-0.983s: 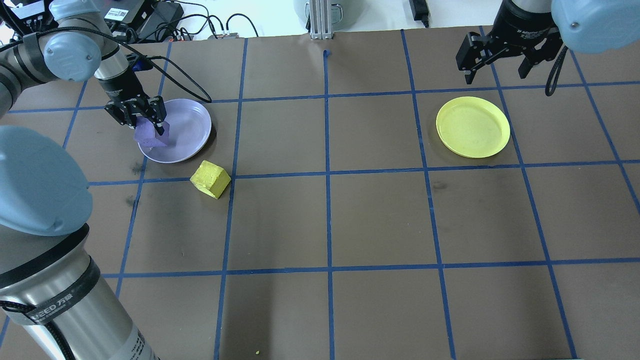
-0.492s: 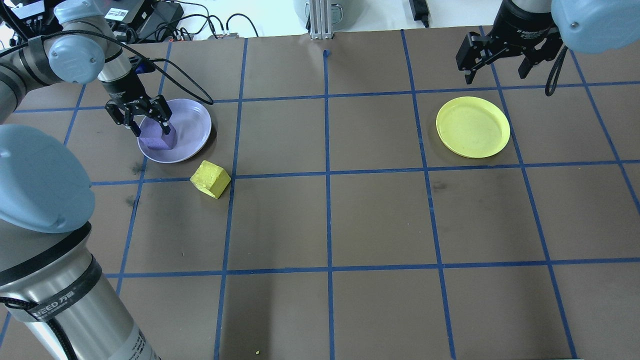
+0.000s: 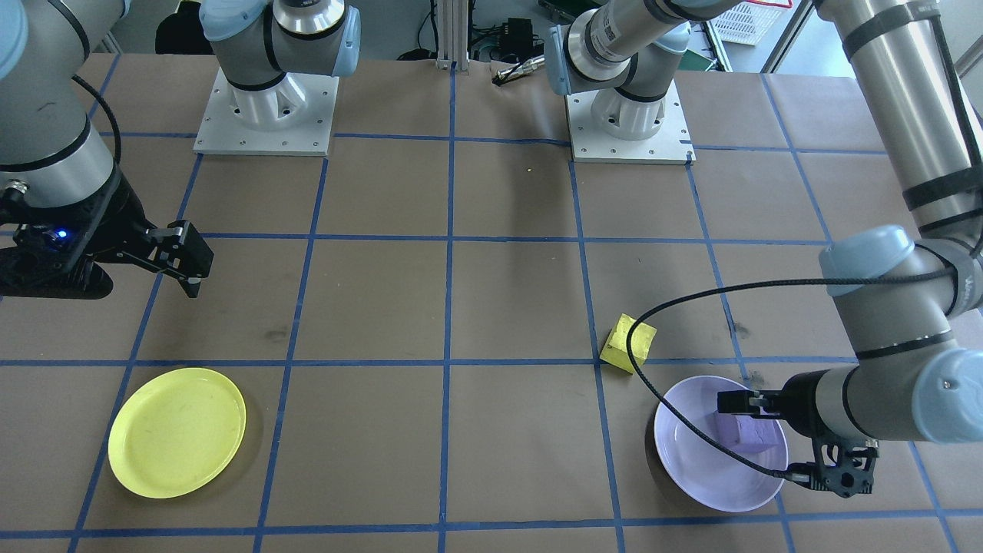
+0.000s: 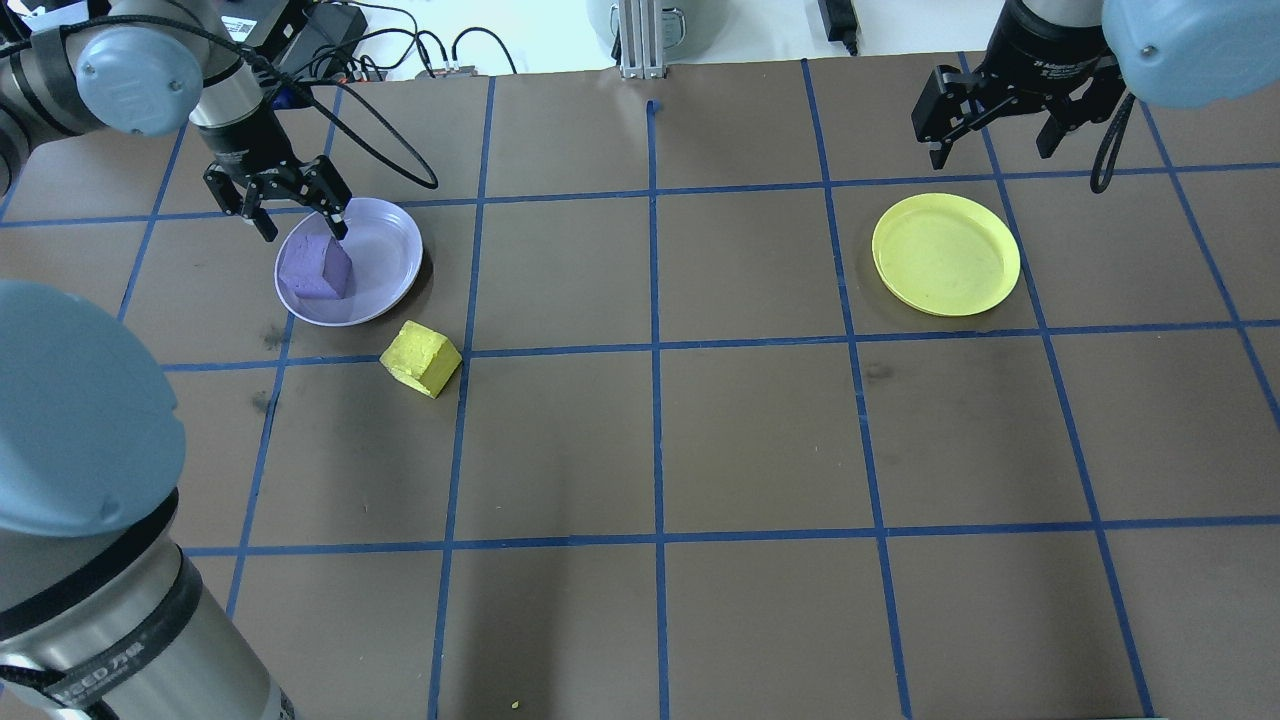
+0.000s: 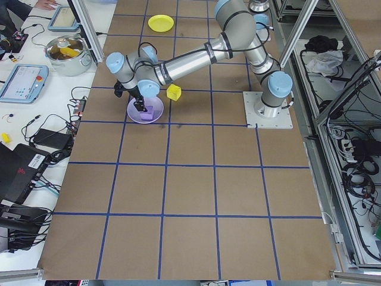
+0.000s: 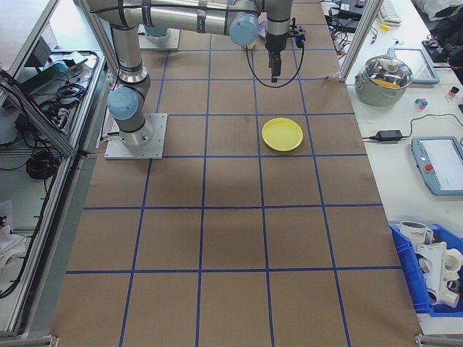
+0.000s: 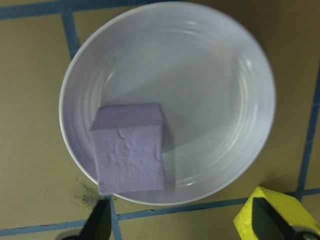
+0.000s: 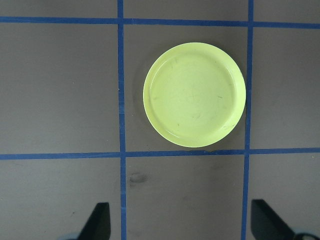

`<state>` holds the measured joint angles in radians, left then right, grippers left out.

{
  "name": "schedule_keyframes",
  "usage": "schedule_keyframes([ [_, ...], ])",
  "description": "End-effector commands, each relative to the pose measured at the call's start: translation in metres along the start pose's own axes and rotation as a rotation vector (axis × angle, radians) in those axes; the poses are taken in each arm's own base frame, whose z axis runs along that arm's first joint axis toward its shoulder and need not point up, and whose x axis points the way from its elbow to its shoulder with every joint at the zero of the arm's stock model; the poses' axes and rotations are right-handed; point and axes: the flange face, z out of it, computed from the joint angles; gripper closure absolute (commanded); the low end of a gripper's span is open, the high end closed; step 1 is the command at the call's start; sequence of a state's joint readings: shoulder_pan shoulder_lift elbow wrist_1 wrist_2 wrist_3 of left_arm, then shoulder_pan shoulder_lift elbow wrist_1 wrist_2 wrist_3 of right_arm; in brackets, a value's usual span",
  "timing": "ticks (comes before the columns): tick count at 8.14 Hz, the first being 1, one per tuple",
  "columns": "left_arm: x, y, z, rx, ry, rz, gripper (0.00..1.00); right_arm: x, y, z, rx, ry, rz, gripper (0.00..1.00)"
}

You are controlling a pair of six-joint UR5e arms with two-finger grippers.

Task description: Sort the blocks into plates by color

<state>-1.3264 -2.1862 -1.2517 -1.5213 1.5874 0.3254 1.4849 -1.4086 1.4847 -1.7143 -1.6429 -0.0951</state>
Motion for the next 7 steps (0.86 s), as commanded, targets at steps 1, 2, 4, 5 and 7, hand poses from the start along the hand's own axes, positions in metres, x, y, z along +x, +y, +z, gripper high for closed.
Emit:
schedule_keyframes([
  [1,0.101,0.030,-0.065,0.089,-0.062,0.146,0.00,0.000,0.000,0.000,0.000,0.000,0.000,0.00],
  [2,0.123,0.037,-0.073,0.107,-0.080,0.240,0.04,0.000,0.000,0.000,0.002,0.000,0.000,0.00],
  [4,0.146,0.059,-0.037,0.086,-0.088,0.382,0.10,0.000,0.000,0.000,-0.002,0.000,0.000,0.00],
  [5,0.148,0.077,-0.008,0.111,-0.103,0.464,0.10,0.000,0.000,0.000,-0.002,0.000,0.000,0.00],
  [7,0.140,0.104,0.051,0.105,-0.089,0.477,0.09,0.000,0.000,0.000,-0.002,0.000,0.000,0.00],
])
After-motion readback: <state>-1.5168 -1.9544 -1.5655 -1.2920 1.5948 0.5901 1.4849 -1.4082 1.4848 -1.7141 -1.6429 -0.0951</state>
